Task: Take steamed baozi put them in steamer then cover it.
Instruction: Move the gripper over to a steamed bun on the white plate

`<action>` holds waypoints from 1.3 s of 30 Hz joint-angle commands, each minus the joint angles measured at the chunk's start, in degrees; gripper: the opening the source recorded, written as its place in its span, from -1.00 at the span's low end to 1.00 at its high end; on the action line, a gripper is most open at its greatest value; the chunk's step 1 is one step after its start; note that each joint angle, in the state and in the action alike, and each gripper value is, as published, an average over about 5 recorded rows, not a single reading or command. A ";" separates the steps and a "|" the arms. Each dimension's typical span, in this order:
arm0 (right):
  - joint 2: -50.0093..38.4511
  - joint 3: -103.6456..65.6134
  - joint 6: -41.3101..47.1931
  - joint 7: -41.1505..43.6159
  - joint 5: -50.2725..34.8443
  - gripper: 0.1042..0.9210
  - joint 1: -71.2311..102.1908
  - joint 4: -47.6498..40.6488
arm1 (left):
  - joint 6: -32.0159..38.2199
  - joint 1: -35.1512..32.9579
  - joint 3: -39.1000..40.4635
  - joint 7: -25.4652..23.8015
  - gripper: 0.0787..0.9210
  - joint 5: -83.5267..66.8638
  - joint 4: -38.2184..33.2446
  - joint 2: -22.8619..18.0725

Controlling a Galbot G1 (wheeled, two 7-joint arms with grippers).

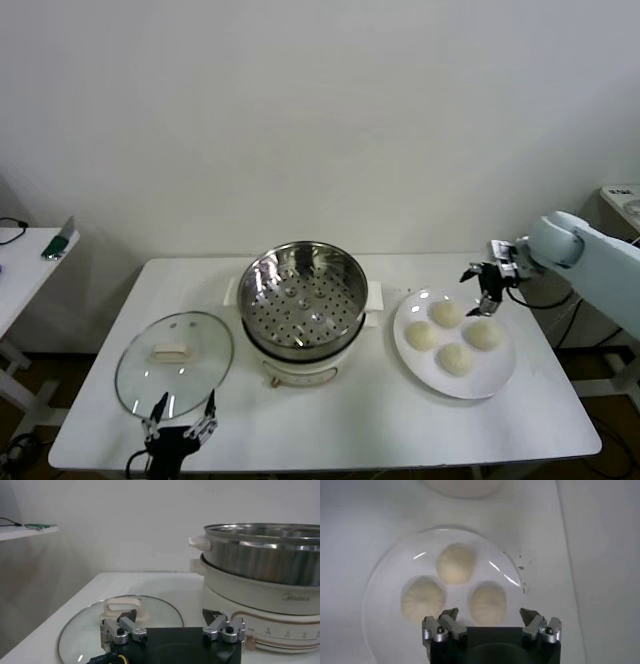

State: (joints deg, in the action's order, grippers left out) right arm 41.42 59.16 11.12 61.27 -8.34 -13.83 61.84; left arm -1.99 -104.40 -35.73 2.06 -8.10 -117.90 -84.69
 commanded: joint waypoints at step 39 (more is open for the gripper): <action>11.32 -9.71 2.09 -2.81 9.81 0.36 11.33 -13.57 | 0.97 -0.65 0.20 0.33 0.77 0.94 0.62 -0.49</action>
State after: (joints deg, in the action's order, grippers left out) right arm 52.10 50.11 12.89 58.44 1.52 -3.22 48.82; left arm -1.00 -105.07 -35.53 2.38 -7.21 -117.28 -85.22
